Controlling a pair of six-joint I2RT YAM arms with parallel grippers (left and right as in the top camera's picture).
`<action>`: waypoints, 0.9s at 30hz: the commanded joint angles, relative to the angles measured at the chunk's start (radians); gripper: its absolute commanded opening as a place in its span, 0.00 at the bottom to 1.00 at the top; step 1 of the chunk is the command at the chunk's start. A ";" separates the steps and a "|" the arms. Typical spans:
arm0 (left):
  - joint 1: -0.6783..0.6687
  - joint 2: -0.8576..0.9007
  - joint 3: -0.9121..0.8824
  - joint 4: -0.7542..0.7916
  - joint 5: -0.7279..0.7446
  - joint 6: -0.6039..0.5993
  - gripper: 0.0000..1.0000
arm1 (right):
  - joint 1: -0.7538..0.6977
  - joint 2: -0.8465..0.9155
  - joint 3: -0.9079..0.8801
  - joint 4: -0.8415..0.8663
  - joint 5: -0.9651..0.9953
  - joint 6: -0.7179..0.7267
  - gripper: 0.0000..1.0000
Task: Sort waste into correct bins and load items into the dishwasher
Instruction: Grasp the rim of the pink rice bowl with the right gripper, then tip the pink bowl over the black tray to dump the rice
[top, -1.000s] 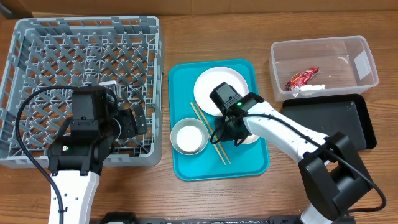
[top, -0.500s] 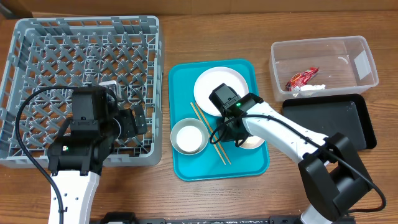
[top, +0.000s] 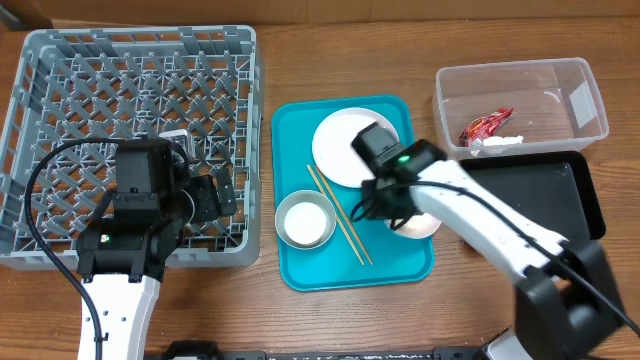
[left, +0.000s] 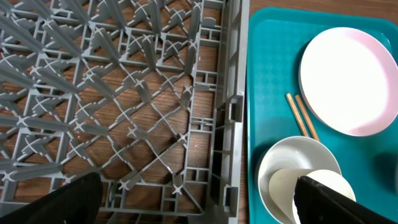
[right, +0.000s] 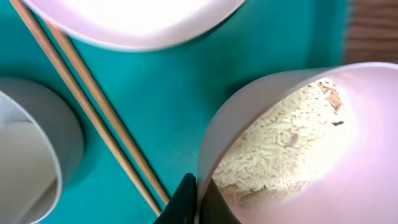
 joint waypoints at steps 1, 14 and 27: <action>-0.007 0.004 0.024 0.002 0.011 -0.014 1.00 | -0.082 -0.098 0.048 -0.016 -0.022 -0.042 0.04; -0.007 0.004 0.024 0.003 0.011 -0.014 1.00 | -0.567 -0.133 0.047 0.040 -0.513 -0.283 0.04; -0.007 0.004 0.024 0.006 0.011 -0.014 1.00 | -0.962 -0.127 -0.096 0.056 -0.956 -0.511 0.04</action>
